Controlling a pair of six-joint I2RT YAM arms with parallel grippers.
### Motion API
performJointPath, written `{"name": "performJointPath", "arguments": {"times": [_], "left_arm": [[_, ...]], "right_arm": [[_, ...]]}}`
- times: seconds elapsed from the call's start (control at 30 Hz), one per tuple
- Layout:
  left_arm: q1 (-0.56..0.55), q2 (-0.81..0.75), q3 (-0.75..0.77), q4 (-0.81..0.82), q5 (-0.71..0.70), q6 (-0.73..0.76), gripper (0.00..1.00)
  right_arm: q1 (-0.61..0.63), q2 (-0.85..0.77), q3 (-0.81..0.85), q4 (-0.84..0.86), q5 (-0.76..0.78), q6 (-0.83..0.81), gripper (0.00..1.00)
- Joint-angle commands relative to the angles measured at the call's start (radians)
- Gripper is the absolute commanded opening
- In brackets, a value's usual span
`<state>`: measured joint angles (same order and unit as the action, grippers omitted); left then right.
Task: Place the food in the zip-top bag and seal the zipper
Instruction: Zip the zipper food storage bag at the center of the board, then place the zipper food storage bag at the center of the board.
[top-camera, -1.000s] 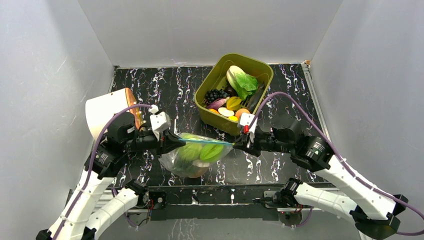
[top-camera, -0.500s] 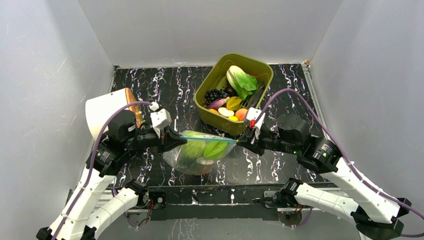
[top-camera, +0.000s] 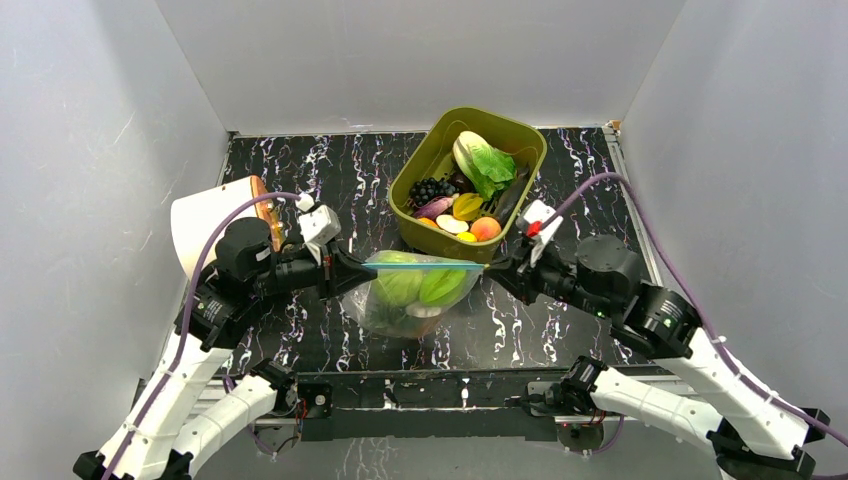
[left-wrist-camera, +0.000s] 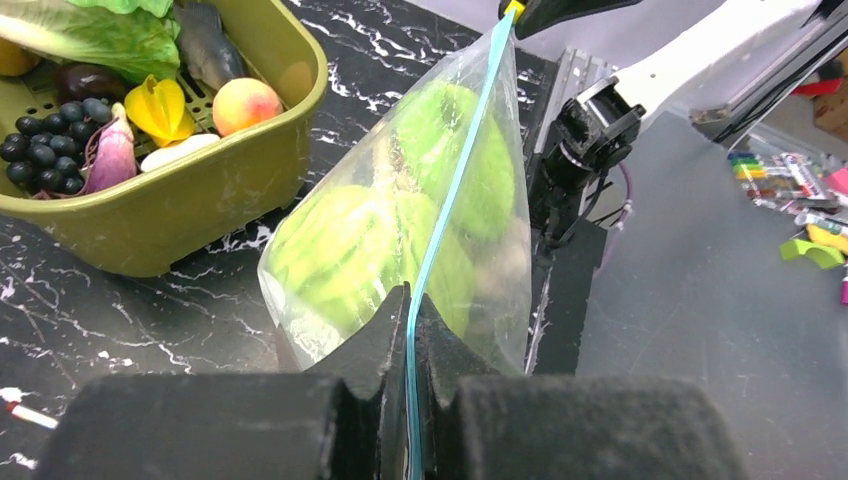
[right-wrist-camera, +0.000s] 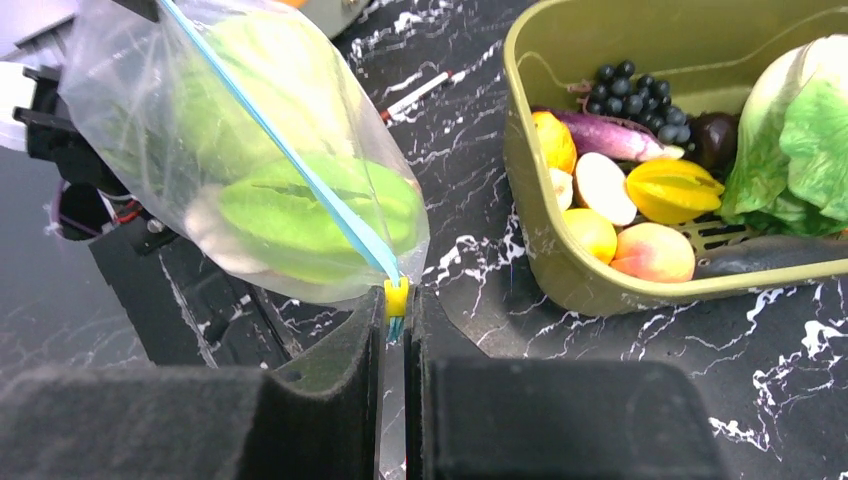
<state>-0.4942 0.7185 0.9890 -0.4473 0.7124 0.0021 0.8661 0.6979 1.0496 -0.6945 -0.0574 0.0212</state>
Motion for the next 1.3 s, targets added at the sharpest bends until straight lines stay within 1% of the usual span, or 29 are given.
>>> {"name": "performJointPath", "arguments": {"times": [0.0,0.1,0.2,0.27,0.4,0.47,0.57,0.67,0.7,0.77,0.8,0.83,0.9,0.97,1.1,1.17,1.27], "left_arm": [[0.017,-0.013,-0.001,0.112,0.023,-0.128,0.00],[0.017,-0.006,0.007,0.117,0.008,-0.231,0.00],[0.017,-0.025,-0.026,0.110,-0.039,-0.310,0.00],[0.016,-0.044,-0.091,0.122,-0.088,-0.363,0.00],[0.017,-0.056,-0.193,0.180,-0.114,-0.414,0.00],[0.017,-0.047,-0.201,0.197,-0.115,-0.414,0.00],[0.016,-0.032,-0.194,0.217,-0.081,-0.369,0.00],[0.016,-0.035,-0.180,0.241,-0.064,-0.335,0.00],[0.017,-0.036,-0.172,0.242,-0.071,-0.323,0.00],[0.016,-0.031,-0.139,0.211,-0.149,-0.310,0.00],[0.017,-0.021,-0.119,0.191,-0.194,-0.305,0.00],[0.016,-0.007,-0.097,0.176,-0.228,-0.299,0.00],[0.017,0.026,-0.052,0.156,-0.291,-0.305,0.00],[0.017,0.061,-0.004,0.155,-0.349,-0.320,0.00],[0.017,0.157,0.105,0.170,-0.415,-0.337,0.00],[0.018,0.212,0.159,0.175,-0.438,-0.328,0.00],[0.017,0.303,0.255,0.158,-0.491,-0.311,0.00]], "right_arm": [[-0.022,-0.101,-0.011,0.037,0.058,0.012,0.00],[-0.021,-0.110,-0.023,0.050,-0.052,0.069,0.00],[-0.021,-0.125,-0.046,0.069,-0.080,0.123,0.00],[-0.021,-0.149,-0.079,0.105,-0.047,0.141,0.00],[-0.021,-0.162,-0.125,0.195,0.046,0.155,0.00],[-0.021,-0.139,-0.130,0.221,0.057,0.157,0.00],[-0.021,-0.116,-0.155,0.260,0.068,0.189,0.00],[-0.021,-0.126,-0.175,0.353,0.071,0.190,0.00],[-0.021,-0.132,-0.180,0.388,0.075,0.187,0.00],[-0.021,-0.137,-0.196,0.455,0.094,0.175,0.00],[-0.021,-0.133,-0.201,0.481,0.106,0.171,0.04],[-0.021,-0.123,-0.205,0.498,0.124,0.170,0.10],[-0.021,-0.093,-0.210,0.530,0.133,0.175,0.23],[-0.021,-0.071,-0.211,0.557,0.109,0.175,0.36],[-0.021,-0.060,-0.208,0.595,0.068,0.175,0.55],[-0.021,-0.068,-0.206,0.599,0.060,0.174,0.61],[-0.021,-0.085,-0.206,0.597,0.049,0.175,0.68]]}}
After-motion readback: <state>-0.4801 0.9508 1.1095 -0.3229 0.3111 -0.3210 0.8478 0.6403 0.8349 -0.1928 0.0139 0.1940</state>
